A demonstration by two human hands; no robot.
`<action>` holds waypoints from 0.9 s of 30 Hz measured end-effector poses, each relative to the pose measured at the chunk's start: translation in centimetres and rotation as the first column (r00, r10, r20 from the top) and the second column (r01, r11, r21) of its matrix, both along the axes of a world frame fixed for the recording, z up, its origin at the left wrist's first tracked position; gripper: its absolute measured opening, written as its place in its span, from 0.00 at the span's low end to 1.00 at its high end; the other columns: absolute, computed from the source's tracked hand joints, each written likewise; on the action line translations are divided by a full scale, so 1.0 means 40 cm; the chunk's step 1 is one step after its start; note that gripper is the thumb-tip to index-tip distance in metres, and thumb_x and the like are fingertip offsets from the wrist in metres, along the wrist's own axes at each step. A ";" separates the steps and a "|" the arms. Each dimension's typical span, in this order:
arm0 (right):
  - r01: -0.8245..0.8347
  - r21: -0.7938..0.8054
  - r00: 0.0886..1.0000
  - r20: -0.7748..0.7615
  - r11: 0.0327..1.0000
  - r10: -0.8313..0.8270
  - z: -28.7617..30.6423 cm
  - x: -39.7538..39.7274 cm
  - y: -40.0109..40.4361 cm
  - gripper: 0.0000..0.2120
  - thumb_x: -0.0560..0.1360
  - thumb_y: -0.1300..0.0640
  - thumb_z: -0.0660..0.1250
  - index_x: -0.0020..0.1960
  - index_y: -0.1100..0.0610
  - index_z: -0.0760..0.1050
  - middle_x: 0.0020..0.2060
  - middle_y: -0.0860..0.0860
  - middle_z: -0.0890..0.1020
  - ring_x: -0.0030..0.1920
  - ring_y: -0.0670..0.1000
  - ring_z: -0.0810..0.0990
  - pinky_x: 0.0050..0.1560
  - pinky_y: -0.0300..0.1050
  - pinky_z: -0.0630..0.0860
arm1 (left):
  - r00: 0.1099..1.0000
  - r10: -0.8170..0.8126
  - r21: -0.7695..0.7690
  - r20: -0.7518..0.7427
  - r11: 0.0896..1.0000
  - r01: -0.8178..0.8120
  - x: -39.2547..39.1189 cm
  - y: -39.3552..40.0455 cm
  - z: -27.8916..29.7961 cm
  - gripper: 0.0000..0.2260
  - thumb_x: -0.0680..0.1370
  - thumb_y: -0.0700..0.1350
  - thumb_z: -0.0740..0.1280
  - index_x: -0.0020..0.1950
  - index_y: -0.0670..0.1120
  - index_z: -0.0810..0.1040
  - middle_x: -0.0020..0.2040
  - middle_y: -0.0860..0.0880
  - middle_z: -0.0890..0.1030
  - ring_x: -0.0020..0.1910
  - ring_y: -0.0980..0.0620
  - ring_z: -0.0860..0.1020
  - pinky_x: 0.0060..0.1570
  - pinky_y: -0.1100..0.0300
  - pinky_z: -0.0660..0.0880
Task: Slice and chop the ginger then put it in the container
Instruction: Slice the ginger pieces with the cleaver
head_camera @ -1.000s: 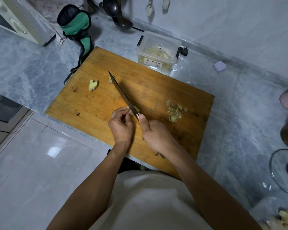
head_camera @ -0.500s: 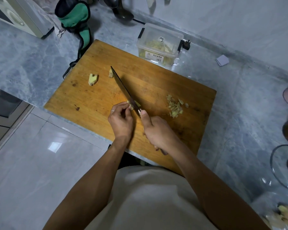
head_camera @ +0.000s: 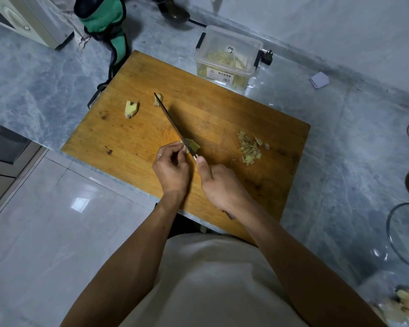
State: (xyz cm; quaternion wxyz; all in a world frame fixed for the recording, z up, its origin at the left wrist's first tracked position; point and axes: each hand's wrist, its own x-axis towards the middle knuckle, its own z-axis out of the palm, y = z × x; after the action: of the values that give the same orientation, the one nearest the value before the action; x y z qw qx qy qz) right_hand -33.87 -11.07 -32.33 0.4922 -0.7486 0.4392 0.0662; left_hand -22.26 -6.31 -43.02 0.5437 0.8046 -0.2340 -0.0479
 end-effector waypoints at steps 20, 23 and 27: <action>0.063 0.071 0.995 0.070 0.995 -0.068 0.015 -0.017 -0.005 0.31 0.84 0.37 0.47 0.31 0.54 0.70 0.25 0.49 0.75 0.22 0.44 0.70 0.32 0.46 0.70 | 1.000 -0.010 -0.025 0.004 1.000 0.010 -0.001 0.000 0.002 0.04 0.74 0.33 0.71 0.47 0.39 0.83 0.48 0.45 0.83 0.49 0.53 0.81 0.52 0.67 0.75; 0.053 0.050 0.995 0.082 0.997 -0.057 0.018 -0.024 -0.004 0.32 0.84 0.37 0.46 0.29 0.53 0.68 0.22 0.47 0.71 0.21 0.43 0.68 0.32 0.46 0.68 | 1.000 -0.011 -0.035 -0.011 0.999 0.010 -0.003 0.001 -0.002 0.04 0.74 0.34 0.71 0.47 0.39 0.84 0.48 0.45 0.83 0.49 0.55 0.80 0.52 0.68 0.75; 0.050 0.059 0.995 0.085 0.997 -0.055 0.021 -0.025 -0.002 0.32 0.84 0.37 0.46 0.29 0.53 0.67 0.22 0.47 0.71 0.21 0.45 0.68 0.33 0.47 0.68 | 1.000 -0.002 -0.045 -0.008 0.999 0.002 0.000 0.001 -0.004 0.04 0.74 0.34 0.72 0.47 0.39 0.84 0.48 0.45 0.83 0.49 0.56 0.80 0.52 0.67 0.76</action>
State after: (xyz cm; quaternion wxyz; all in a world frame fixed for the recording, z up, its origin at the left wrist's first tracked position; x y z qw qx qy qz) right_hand -34.86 -11.16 -31.47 0.5333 -0.7249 0.4349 0.0333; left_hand -22.25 -6.25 -43.17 0.5624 0.7918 -0.2337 -0.0466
